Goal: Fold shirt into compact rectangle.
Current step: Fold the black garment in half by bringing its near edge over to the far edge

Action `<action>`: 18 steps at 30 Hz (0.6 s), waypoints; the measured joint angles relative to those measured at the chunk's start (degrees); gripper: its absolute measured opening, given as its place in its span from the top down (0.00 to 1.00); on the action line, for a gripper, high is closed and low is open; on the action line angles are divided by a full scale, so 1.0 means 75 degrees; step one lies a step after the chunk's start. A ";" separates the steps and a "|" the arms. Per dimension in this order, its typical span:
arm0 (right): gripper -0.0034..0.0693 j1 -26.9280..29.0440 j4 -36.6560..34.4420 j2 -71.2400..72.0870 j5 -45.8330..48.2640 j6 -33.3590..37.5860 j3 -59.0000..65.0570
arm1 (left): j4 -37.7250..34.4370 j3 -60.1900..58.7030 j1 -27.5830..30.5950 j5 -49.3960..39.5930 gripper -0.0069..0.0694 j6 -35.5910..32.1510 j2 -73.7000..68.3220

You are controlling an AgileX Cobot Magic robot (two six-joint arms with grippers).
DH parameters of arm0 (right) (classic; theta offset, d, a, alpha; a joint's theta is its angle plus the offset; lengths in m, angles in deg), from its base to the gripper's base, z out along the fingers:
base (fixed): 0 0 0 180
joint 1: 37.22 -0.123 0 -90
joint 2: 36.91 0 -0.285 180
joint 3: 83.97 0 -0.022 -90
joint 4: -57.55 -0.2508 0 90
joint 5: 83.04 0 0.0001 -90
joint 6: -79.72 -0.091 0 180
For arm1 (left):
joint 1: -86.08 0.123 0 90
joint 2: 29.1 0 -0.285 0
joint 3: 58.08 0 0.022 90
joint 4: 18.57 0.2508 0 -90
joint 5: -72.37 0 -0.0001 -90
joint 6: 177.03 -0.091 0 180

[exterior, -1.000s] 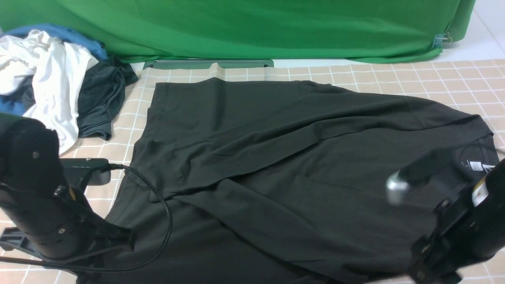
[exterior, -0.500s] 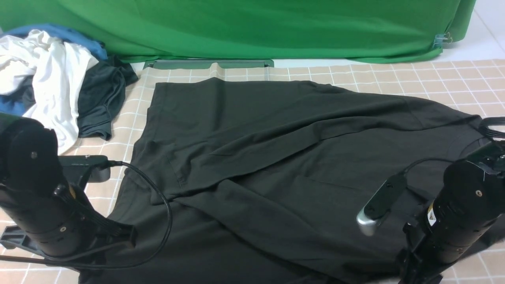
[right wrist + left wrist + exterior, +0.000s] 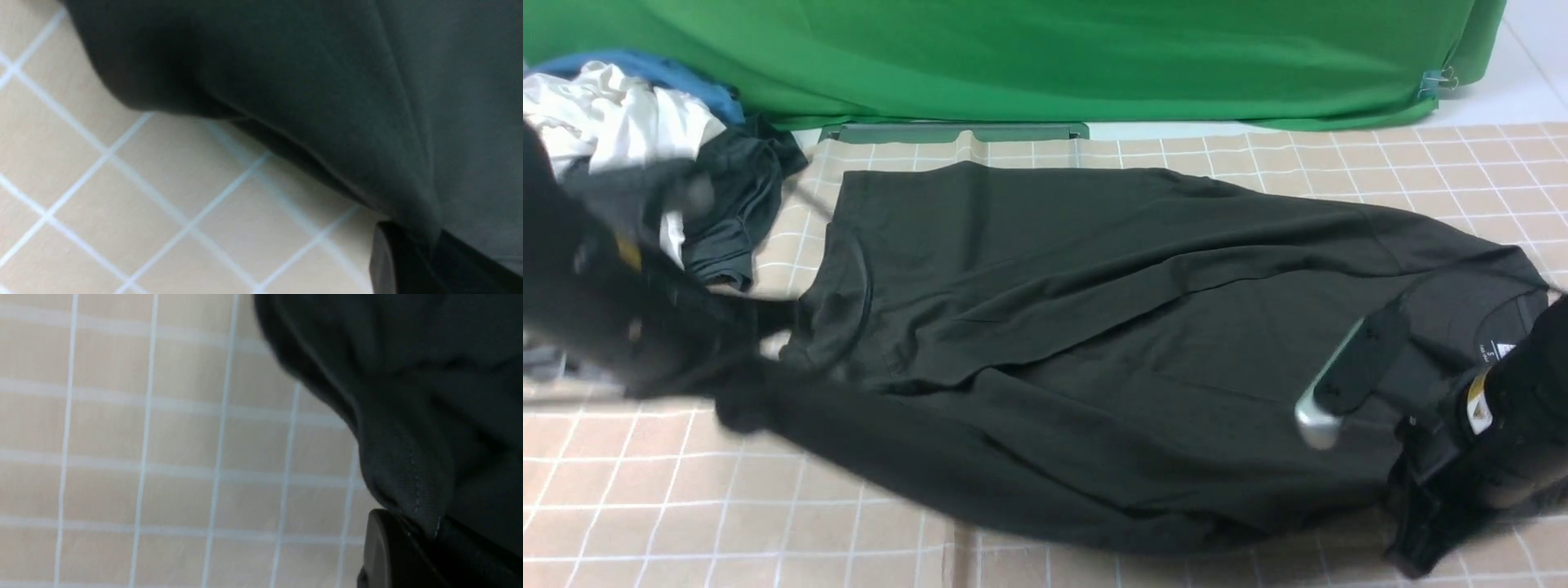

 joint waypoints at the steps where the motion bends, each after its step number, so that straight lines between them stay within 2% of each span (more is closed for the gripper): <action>1: 0.86 0.0000 0.0015 0.0000 0.0008 0.0000 -0.0038 | 0.0000 0.0054 0.0000 0.0007 0.86 0.0009 -0.0031; 7: 0.87 0.0371 0.0158 -0.0314 0.0069 0.0068 -0.1553 | 0.0000 0.1723 0.0013 0.0263 0.86 0.0075 -0.1191; 12: 0.87 0.1206 0.0173 -0.1301 0.0080 0.0343 -0.3114 | -0.0229 0.3293 0.0495 0.0372 0.86 0.0095 -0.2561; 18: 0.87 0.1857 0.0165 -0.2958 0.0072 0.0552 -0.5114 | -0.0701 0.5046 0.1126 0.0677 0.86 0.0054 -0.4340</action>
